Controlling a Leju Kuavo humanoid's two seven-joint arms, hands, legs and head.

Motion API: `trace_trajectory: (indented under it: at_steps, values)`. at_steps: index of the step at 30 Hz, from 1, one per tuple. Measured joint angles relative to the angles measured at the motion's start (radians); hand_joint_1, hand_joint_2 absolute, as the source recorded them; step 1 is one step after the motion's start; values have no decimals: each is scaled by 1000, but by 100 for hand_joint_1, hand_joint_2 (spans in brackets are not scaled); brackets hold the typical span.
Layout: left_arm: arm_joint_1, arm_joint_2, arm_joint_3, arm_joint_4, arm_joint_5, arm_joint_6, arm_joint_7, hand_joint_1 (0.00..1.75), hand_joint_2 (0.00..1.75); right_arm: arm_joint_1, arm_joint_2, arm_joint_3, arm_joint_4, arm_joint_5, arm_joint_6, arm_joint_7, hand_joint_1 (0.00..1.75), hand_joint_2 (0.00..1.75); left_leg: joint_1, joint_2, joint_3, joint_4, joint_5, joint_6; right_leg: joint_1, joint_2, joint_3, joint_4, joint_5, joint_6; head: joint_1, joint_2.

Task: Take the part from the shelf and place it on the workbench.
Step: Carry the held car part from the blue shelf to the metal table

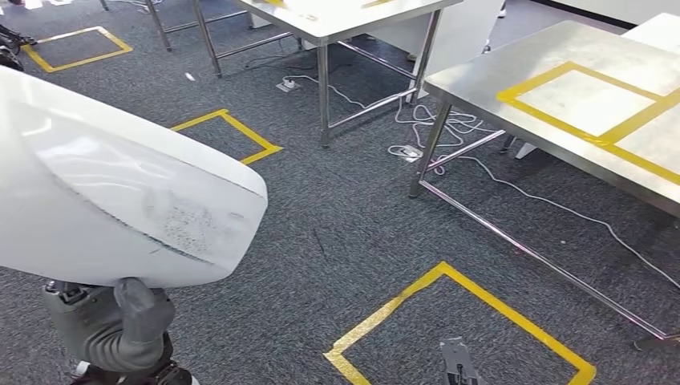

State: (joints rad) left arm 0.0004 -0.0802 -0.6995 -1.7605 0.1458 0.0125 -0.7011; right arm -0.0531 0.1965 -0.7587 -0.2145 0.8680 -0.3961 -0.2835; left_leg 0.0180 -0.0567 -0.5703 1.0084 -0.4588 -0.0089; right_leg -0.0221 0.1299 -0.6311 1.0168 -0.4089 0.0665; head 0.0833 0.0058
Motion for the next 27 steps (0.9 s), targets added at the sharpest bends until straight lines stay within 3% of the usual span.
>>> trace_trajectory:
  at_steps: [2,3,5,6,7,8,10,12,14,16,17,19,21,22,24,25,27]
  values:
    - [0,-3,0,0,0,0,0,175,175,1,0,-1,0,0,0,0,0,0,-1,25,3,-4,2,14,4,-58,-28,54,-33,5,7,0]
    - [1,-4,0,0,0,0,0,175,175,-1,0,-1,0,0,0,0,0,0,-4,38,4,-4,1,18,6,-92,-56,115,-64,6,10,0]
    - [2,-4,0,0,0,0,0,175,175,-5,0,-1,0,0,0,0,0,0,-9,68,5,-4,-2,23,6,-118,-120,248,-122,8,13,0]
    - [2,-4,0,0,0,0,0,175,175,-4,0,-1,0,0,0,0,0,0,-11,81,6,-4,-3,24,6,-120,-135,282,-129,8,13,0]
    - [2,-4,0,0,0,-1,0,175,175,-3,0,-1,0,0,0,0,0,0,-12,93,8,-4,-5,25,7,-122,-129,275,-117,8,13,0]
    - [2,-4,0,0,0,-1,0,175,175,-1,0,-1,0,0,0,0,0,0,-12,105,11,-4,-7,23,7,-128,-101,227,-90,7,13,0]
    - [1,-5,0,0,0,-1,0,175,175,-2,0,-1,0,0,0,0,0,0,-15,125,20,-3,-15,16,10,-164,-20,88,-34,2,13,0]
    - [1,-5,0,0,0,-1,0,175,175,-5,0,-1,0,1,0,0,0,0,-19,140,26,-3,-20,6,16,-187,21,14,-13,-7,11,0]
    - [0,-5,0,0,0,-1,0,175,175,-6,0,-1,0,1,0,0,0,0,-19,154,29,-6,-20,-3,20,-171,18,10,-13,-18,10,0]
    - [-1,-5,0,0,0,-1,0,175,175,-5,0,-2,0,1,0,0,0,0,-15,140,27,7,-35,-15,17,-149,18,4,-9,-29,9,0]
    - [-2,-5,0,0,0,-1,0,175,175,-6,0,-2,0,1,0,0,0,0,-14,120,14,38,-56,-21,13,-138,20,1,-7,-34,7,0]
    - [0,-3,0,0,0,-1,0,175,175,-9,0,-2,0,1,-1,0,0,0,-12,79,-46,160,-117,-26,9,-115,21,-1,-5,-40,3,0]
    - [1,0,0,0,0,-1,0,175,175,-9,0,-3,0,1,0,0,0,0,-11,67,-108,268,-148,-28,8,-90,21,-1,-5,-41,2,0]
    - [1,1,0,0,0,-1,0,175,175,-8,0,-3,0,1,0,0,0,0,-11,65,-117,275,-135,-28,7,-76,22,-1,-5,-41,2,0]
    - [1,2,0,0,0,-1,0,175,175,-8,0,-3,0,2,1,0,0,0,-7,52,-83,187,-64,-28,5,-46,23,-1,-4,-37,2,0]
    - [1,2,0,0,0,-1,0,175,175,-9,0,-3,0,2,1,0,0,0,-3,26,-54,120,-29,-28,5,-32,21,1,-3,-32,1,0]
    - [1,2,0,0,0,0,0,175,175,-10,0,-4,0,2,1,0,0,0,4,-20,-13,26,1,-26,5,-7,12,6,-2,-21,-1,0]
